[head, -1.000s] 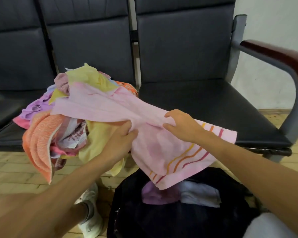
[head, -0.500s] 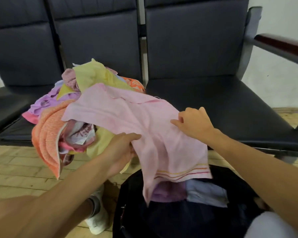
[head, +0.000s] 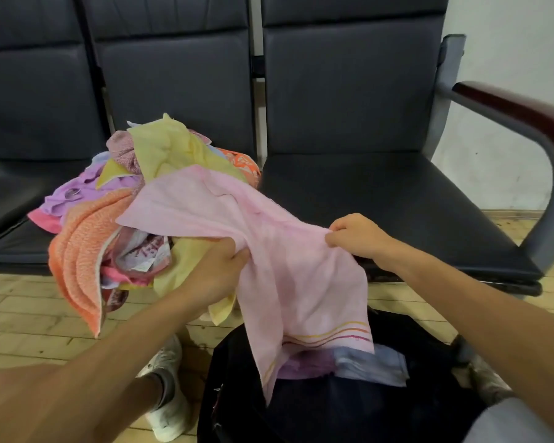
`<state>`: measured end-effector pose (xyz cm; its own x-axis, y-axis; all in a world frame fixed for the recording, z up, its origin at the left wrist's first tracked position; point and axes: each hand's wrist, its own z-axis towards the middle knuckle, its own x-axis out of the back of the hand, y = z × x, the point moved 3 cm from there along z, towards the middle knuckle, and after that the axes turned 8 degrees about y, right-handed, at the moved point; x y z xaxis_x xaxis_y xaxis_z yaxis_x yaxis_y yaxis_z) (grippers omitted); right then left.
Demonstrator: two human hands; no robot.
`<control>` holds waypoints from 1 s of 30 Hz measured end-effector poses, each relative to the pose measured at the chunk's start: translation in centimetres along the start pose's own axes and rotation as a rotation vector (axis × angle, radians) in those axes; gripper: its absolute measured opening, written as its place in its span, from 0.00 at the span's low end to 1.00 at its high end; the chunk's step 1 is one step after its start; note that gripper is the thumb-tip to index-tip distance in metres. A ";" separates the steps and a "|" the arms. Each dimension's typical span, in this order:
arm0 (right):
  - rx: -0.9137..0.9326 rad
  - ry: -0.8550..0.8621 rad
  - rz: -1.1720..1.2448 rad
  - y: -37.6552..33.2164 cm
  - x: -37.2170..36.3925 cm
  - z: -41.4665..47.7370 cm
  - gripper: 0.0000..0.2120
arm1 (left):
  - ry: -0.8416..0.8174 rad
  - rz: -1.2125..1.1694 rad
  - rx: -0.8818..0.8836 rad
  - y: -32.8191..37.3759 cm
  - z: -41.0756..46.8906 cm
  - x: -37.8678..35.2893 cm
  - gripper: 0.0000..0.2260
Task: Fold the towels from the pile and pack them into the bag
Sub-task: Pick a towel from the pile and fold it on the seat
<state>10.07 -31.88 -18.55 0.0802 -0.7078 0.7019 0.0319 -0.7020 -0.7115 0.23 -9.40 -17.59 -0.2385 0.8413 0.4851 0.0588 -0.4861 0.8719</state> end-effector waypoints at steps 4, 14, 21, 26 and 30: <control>-0.046 -0.051 0.305 0.4 2.0 -1.8 0.06 | -0.088 0.134 -0.225 0.9 -1.0 0.2 0.13; -0.164 -0.088 0.810 2.5 7.1 -4.7 0.16 | -0.016 -0.074 -0.078 4.1 0.0 -0.2 0.10; -0.029 -0.091 0.818 1.7 10.9 -6.3 0.16 | 0.075 -0.698 0.163 9.7 -0.4 -1.1 0.12; 0.013 0.033 0.941 1.6 13.0 -6.7 0.15 | 0.092 -0.780 0.206 6.7 -1.0 -1.0 0.12; 0.012 0.258 1.069 1.9 14.0 -6.2 0.12 | 0.258 -0.474 0.051 5.7 -0.5 -0.5 0.17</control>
<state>5.09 -43.63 -9.85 -0.1384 -0.9465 -0.2916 0.0797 0.2829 -0.9558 0.24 -12.71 -12.87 -0.4806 0.8769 0.0109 -0.0677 -0.0494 0.9965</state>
